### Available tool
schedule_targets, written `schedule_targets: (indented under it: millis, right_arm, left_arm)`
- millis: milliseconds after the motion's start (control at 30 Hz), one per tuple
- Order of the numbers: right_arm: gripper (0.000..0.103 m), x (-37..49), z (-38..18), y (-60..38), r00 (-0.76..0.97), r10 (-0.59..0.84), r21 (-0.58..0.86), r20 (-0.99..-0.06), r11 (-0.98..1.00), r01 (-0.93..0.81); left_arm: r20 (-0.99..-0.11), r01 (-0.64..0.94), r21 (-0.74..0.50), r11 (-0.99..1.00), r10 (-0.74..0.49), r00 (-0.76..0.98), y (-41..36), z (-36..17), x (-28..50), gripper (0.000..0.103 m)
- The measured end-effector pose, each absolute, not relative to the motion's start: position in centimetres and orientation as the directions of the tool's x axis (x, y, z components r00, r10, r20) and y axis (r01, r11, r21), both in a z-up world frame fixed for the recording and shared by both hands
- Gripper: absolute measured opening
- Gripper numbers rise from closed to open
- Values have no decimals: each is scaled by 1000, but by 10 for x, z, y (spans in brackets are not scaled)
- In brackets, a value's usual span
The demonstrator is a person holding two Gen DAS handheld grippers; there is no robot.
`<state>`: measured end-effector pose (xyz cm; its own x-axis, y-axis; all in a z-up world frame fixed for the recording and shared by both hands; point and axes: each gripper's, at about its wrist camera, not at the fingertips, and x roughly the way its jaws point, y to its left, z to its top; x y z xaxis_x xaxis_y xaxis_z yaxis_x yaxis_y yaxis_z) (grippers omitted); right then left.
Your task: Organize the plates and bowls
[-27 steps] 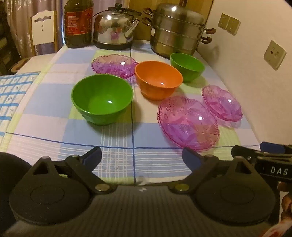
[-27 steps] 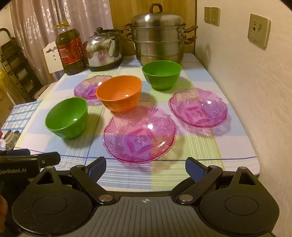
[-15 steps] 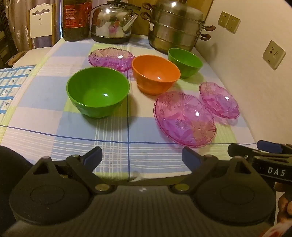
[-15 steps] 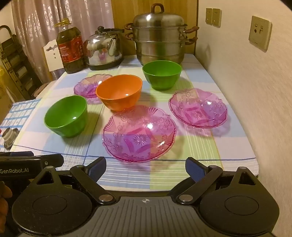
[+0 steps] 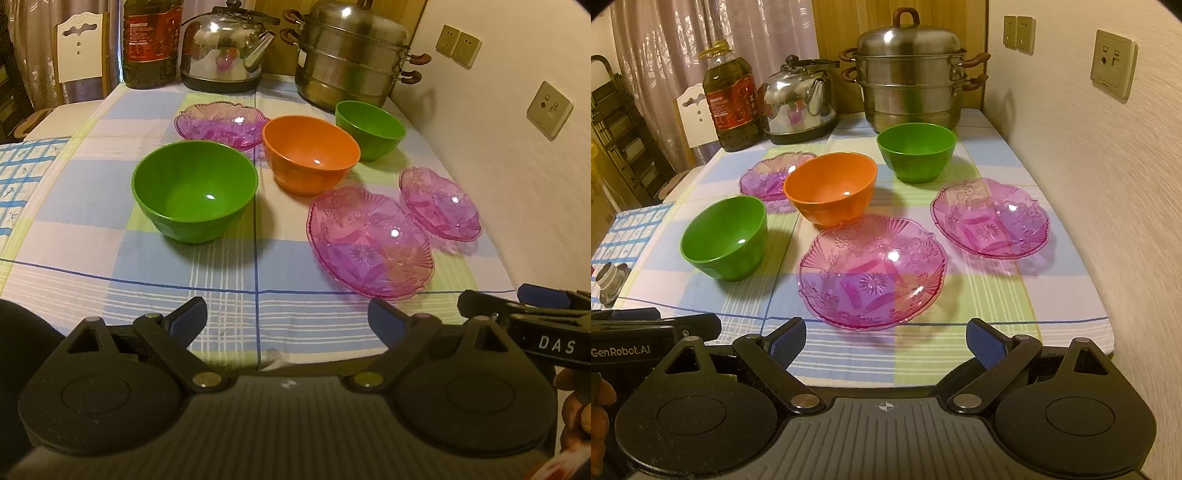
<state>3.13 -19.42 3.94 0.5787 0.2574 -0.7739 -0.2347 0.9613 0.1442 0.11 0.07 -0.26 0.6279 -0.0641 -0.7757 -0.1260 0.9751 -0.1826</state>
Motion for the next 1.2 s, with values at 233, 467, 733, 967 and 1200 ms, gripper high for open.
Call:
schedule_targets:
  millis: [233,467,733,967,1200]
  right_arm:
    - [94,31,40,-194,582,251,140,-774,963,-229]
    - [93,31,40,-195,583,251,141,-772,963,-229]
    - [93,31,41,-195,584,251,141,-772,963,-228]
    - [93,31,41,-195,584,251,141,-772,963,-228]
    - [93,32,43,-195,585,251,142,-771,964,-226]
  left_arm:
    - [-775,-125,-184,975,-66,629,0,-3,1,93]
    - [-775,-122,-185,975,-69,628,-1,-3,1,93]
    - [-775,-122,-186,975,-70,628,-1,-4,1,93]
    - [-775,-122,-187,975,-70,628,-1,-4,1,93]
    - [-776,-123,-185,975,-68,627,-1,-4,1,93]
